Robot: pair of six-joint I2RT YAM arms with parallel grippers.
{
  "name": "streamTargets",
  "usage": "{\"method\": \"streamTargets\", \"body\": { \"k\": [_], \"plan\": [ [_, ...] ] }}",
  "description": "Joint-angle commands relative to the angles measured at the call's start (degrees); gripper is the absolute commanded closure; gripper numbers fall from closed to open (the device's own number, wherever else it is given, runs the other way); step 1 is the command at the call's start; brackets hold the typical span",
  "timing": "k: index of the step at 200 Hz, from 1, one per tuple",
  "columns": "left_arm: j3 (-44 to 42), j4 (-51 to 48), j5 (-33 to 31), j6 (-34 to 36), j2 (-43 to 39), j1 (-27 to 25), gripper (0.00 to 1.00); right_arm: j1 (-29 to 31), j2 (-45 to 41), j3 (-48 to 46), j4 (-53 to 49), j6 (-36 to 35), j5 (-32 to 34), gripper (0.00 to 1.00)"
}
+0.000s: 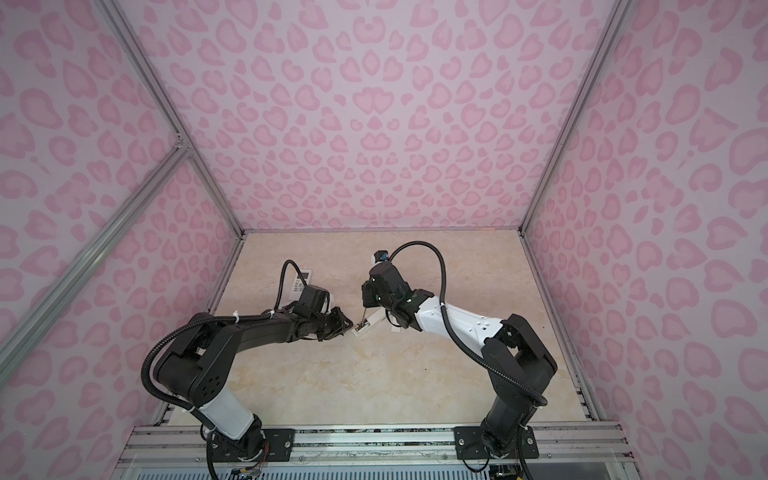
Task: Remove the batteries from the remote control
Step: 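Tilt the remote with the left gripper while right pries the outer battery free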
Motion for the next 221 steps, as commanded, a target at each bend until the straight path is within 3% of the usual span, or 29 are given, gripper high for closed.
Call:
{"method": "streamTargets", "body": {
  "k": [1,142,221],
  "plan": [
    [1.44,-6.14,-1.92,2.78,1.76,0.71,0.74,0.02,0.27,0.41,0.16,-0.59,0.41,1.0],
    [7.48,-5.46,2.73,5.37,9.22,1.24,0.78,-0.3,4.21,5.67,-1.62,-1.3,-0.6,1.0],
    [4.71,-4.57,2.1,5.09,6.51,1.23,0.74,-1.38,-2.23,-0.44,-2.25,-0.15,1.11,1.0]
  ]
}}
